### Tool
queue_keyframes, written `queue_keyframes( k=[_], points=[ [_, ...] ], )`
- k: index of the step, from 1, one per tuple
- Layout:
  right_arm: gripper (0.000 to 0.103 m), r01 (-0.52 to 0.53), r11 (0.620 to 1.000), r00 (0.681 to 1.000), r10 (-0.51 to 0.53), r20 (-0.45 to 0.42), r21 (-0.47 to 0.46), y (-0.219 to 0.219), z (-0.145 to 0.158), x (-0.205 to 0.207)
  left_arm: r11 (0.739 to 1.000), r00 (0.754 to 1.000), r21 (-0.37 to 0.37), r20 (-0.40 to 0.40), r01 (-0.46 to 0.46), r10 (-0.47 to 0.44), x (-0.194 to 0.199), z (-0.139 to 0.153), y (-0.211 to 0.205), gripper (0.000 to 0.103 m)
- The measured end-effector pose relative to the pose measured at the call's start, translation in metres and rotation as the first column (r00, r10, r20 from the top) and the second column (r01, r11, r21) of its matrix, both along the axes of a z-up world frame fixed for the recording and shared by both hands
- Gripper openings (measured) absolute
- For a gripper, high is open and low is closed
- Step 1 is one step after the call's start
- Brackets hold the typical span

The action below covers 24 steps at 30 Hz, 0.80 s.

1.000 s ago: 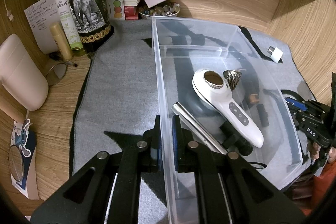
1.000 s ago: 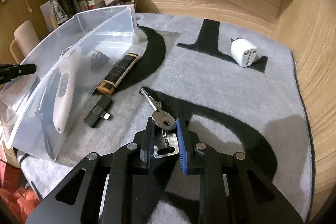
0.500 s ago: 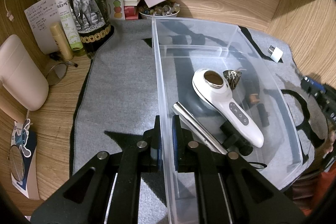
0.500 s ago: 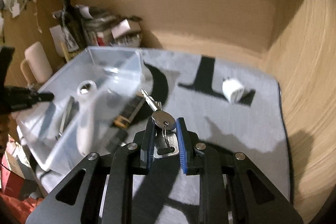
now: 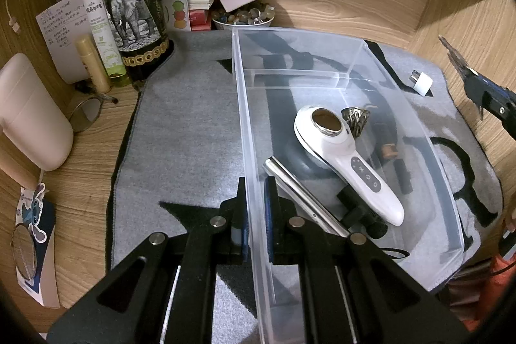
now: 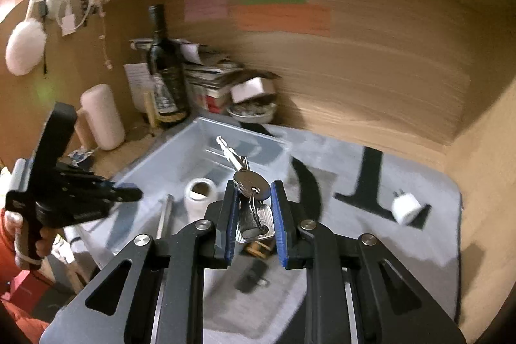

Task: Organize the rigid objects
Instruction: 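Lift the keys, carry them into the box and open the right tool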

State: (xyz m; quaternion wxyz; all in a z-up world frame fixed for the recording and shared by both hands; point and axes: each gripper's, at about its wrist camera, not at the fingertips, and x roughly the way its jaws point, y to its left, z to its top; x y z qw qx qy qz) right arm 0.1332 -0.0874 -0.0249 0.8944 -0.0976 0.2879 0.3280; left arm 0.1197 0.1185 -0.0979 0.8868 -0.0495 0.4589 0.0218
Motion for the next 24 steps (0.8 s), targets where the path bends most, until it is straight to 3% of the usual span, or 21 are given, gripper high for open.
queue_keyframes(
  k=[8,24],
  points=[
    [0.018,-0.093,0.996,0.995,0.093,-0.037,-0.014,0.036,-0.009,-0.003,1.0,1.0,-0.005,0.0,0.003,-0.003,-0.001,0.0,-0.001,0.008],
    [0.018,-0.257,0.944,0.952,0.211,-0.221,-0.206,0.095,-0.055,0.015,1.0,1.0,-0.011,0.007,0.016,-0.016,-0.002,0.0,0.001,0.008]
  ],
)
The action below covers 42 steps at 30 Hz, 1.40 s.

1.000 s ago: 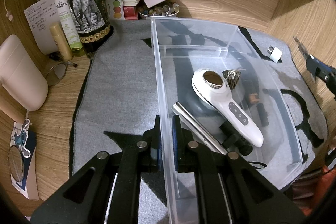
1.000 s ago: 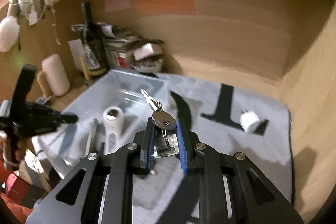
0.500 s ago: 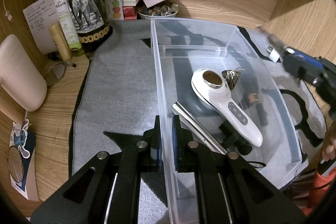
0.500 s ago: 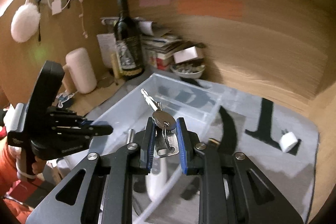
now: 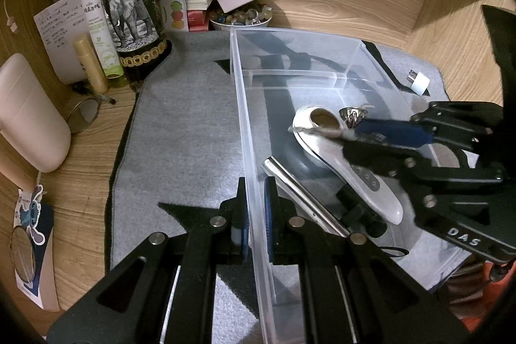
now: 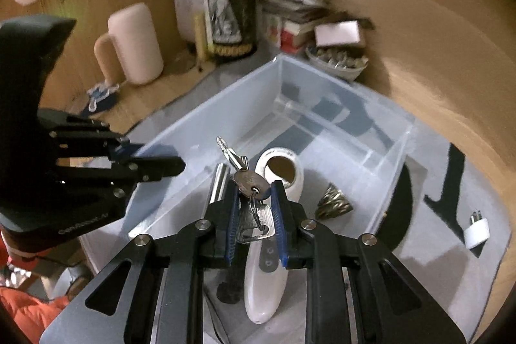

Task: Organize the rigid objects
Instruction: 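Lift the keys, carry them into the box and open the right tool, then move the right tool to the white plug adapter and grasp it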

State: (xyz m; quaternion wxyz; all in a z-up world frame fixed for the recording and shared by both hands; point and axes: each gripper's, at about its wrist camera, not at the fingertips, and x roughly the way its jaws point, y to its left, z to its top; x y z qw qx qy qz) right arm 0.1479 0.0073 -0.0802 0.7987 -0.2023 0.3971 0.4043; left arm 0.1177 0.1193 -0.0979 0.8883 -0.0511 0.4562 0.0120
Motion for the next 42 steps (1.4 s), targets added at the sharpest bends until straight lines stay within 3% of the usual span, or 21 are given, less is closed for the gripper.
queue_keyframes(
  k=[11,18,26,29,33,42],
  points=[
    [0.021,-0.015,0.998,0.996,0.01,-0.09,-0.056,0.008,-0.014,0.007,1.0,1.0,0.0,-0.001,0.001,-0.001,0.0,0.0,0.0,0.008],
    [0.046,-0.003,0.999,0.998,0.001,-0.057,-0.044,0.001,-0.005,0.003,1.0,1.0,-0.001,0.0,0.002,-0.002,0.0,0.0,0.0,0.008],
    [0.056,0.018,1.0,1.0,-0.018,0.011,0.009,-0.015,0.017,-0.004,1.0,1.0,0.004,0.001,0.001,-0.001,0.001,0.001,-0.001,0.008],
    [0.067,0.036,0.998,0.998,-0.038,0.049,0.042,-0.024,0.029,-0.007,1.0,1.0,0.003,0.0,0.001,-0.001,0.001,0.001,-0.001,0.008],
    [0.08,0.091,0.99,0.989,-0.103,0.11,0.105,-0.041,0.049,-0.004,1.0,1.0,0.004,0.001,0.002,-0.002,0.001,0.001,-0.001,0.008],
    [0.081,0.305,0.933,0.922,-0.34,0.187,0.19,-0.098,0.075,0.038,1.0,1.0,0.003,0.001,0.002,-0.002,0.001,0.001,-0.001,0.008]
  ],
)
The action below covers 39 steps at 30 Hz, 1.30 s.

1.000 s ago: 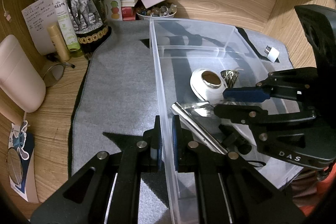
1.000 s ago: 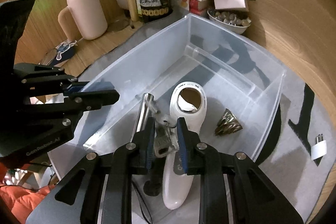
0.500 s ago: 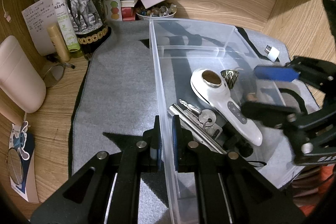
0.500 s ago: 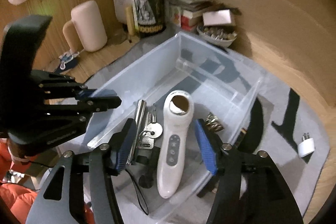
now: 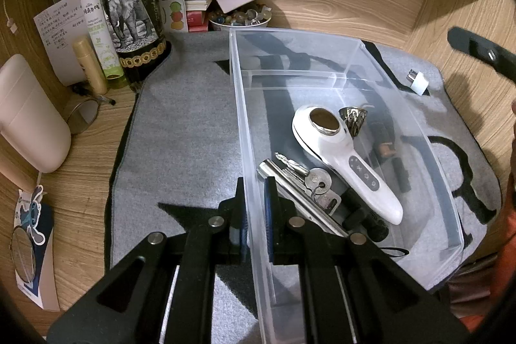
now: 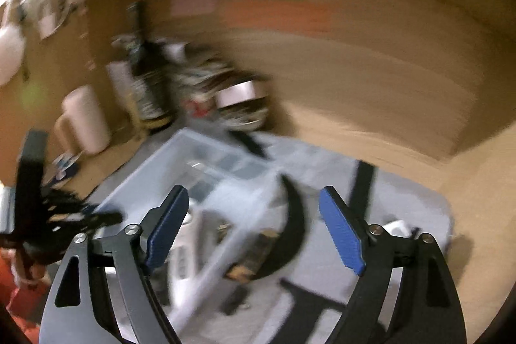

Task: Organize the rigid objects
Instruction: 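Move the right tool to the white plug adapter and grasp it, then carry the white adapter into the box and open the right tool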

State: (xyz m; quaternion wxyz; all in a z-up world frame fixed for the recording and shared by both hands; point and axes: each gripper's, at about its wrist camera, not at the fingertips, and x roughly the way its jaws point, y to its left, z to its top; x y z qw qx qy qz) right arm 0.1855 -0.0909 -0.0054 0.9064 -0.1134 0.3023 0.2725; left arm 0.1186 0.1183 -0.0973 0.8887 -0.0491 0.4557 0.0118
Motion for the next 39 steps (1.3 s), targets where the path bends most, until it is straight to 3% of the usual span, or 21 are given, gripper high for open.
queue_keyframes(
  k=[7,18,21,23,27,28,39],
  points=[
    [0.082,0.174,0.984,0.985,-0.174,-0.014,-0.022,-0.044,-0.014,0.046,1.0,1.0,-0.003,0.0,0.001,-0.001,0.0,0.0,0.0,0.008],
    [0.081,0.342,0.932,0.922,-0.358,-0.147,-0.121,-0.088,-0.086,0.117,1.0,1.0,-0.005,-0.001,0.003,-0.003,-0.002,-0.001,0.002,0.008],
    [0.079,0.345,0.927,0.909,-0.369,-0.192,-0.146,-0.092,-0.104,0.128,1.0,1.0,-0.004,-0.002,0.003,-0.003,-0.002,-0.001,0.002,0.008],
    [0.07,0.337,0.929,0.907,-0.363,-0.212,-0.151,-0.092,-0.11,0.13,1.0,1.0,-0.007,-0.003,0.002,-0.002,-0.002,-0.001,0.002,0.008],
    [0.039,0.302,0.942,0.908,-0.332,-0.256,-0.148,-0.091,-0.114,0.13,1.0,1.0,-0.007,-0.004,0.002,-0.002,-0.002,-0.001,0.002,0.008],
    [0.035,0.296,0.945,0.909,-0.324,-0.262,-0.141,-0.092,-0.113,0.128,1.0,1.0,-0.008,-0.004,0.002,-0.002,-0.001,-0.001,0.002,0.008],
    [0.034,0.222,0.971,0.955,-0.235,-0.178,-0.094,-0.078,-0.074,0.087,1.0,1.0,-0.005,-0.004,0.003,-0.003,-0.001,-0.001,0.002,0.008]
  ],
)
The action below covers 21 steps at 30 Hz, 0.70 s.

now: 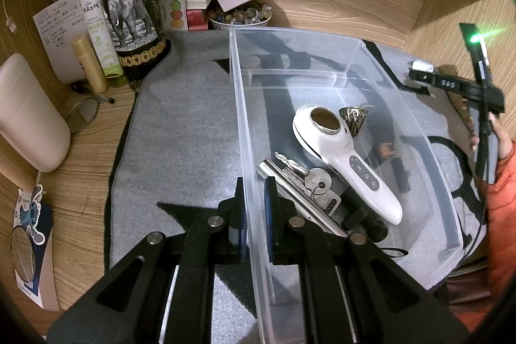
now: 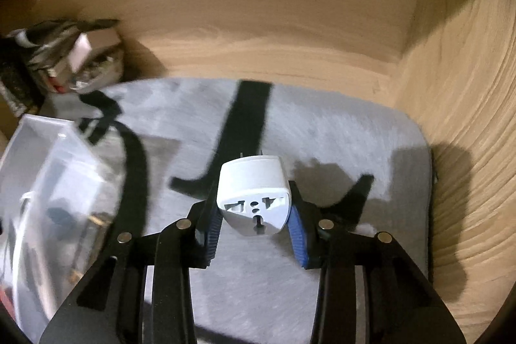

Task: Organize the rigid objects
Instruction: 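Carry the white adapter into the box and open the right tool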

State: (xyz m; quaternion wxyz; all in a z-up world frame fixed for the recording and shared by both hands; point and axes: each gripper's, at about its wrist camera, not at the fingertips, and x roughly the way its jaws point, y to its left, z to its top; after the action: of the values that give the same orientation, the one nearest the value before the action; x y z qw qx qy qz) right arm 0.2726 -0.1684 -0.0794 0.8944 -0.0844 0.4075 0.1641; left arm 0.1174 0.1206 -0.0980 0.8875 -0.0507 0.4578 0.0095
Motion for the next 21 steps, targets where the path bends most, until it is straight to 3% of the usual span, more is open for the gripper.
queue_keyframes(
  k=[13,21],
  points=[
    [0.034,-0.177,0.984,0.963,0.169,0.208,0.024,0.052,0.069,-0.064,1.0,1.0,0.001,0.0,0.0,0.0,0.0,0.0,0.0,0.008],
    [0.034,-0.295,0.955,0.927,0.279,0.251,0.026,0.085,0.078,-0.098,1.0,1.0,0.001,0.0,0.0,0.0,0.0,0.0,0.0,0.008]
  ],
)
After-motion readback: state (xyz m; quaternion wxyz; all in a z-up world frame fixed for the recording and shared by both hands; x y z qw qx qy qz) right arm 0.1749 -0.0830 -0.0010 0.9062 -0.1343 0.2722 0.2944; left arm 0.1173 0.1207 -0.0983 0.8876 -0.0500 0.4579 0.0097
